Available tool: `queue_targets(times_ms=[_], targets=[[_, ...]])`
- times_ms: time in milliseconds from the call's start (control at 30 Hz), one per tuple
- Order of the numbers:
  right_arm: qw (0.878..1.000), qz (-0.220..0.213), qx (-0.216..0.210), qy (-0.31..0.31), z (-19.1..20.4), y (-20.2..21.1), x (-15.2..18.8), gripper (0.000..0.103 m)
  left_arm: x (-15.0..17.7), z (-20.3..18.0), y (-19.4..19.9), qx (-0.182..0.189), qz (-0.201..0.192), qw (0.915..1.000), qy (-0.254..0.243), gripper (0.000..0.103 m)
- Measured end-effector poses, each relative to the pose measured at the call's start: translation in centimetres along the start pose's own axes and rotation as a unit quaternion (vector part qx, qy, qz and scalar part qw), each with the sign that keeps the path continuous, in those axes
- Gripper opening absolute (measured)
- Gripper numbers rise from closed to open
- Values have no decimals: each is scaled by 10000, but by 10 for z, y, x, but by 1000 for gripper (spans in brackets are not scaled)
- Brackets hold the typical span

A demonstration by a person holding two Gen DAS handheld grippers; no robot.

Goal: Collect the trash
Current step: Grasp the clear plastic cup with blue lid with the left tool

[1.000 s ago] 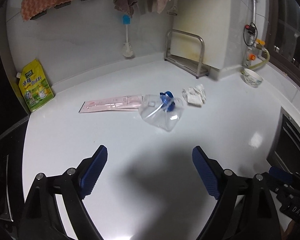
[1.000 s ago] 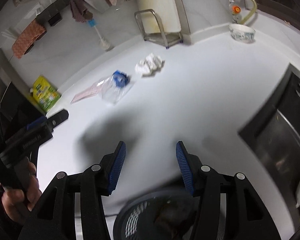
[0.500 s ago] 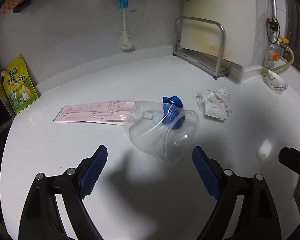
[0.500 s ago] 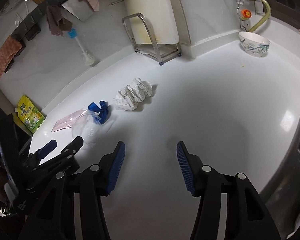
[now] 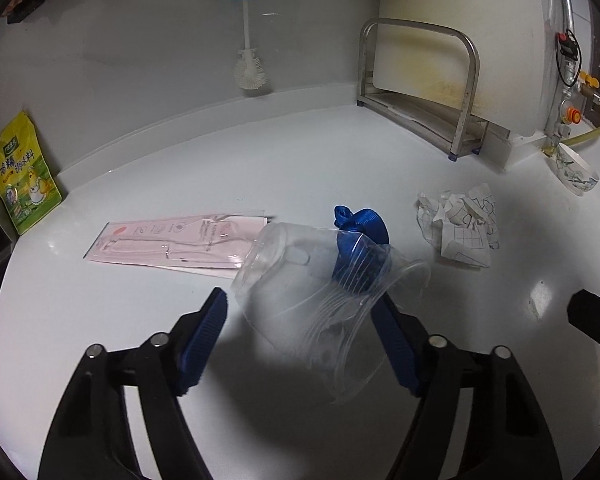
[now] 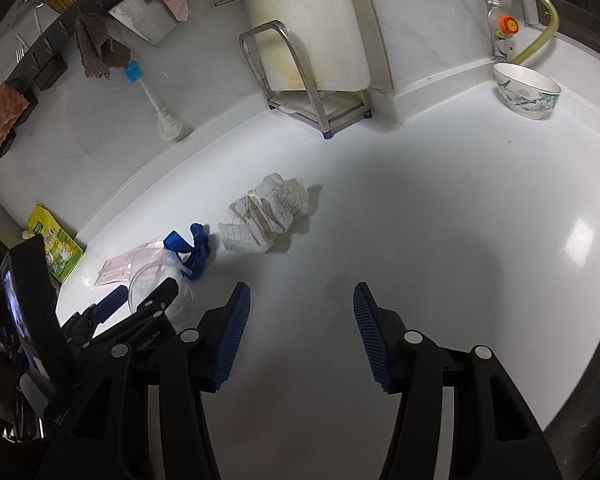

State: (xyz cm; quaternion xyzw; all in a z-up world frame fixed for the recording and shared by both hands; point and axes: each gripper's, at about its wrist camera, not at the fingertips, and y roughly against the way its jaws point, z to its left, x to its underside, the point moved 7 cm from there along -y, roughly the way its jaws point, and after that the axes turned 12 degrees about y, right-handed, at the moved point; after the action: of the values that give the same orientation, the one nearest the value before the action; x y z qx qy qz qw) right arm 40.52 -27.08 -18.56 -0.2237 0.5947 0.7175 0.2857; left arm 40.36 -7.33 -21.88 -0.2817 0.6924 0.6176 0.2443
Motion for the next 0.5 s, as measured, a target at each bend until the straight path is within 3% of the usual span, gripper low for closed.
queue_targets(times_ms=[300,500], targets=[[9999,-16,-2,135,12,-18,-22,52,3,13,-5,151,299,9994,97,20],[9994,-40,9,335,26,-33,-42,56,-2,26,0,225,293,9993,113,10]])
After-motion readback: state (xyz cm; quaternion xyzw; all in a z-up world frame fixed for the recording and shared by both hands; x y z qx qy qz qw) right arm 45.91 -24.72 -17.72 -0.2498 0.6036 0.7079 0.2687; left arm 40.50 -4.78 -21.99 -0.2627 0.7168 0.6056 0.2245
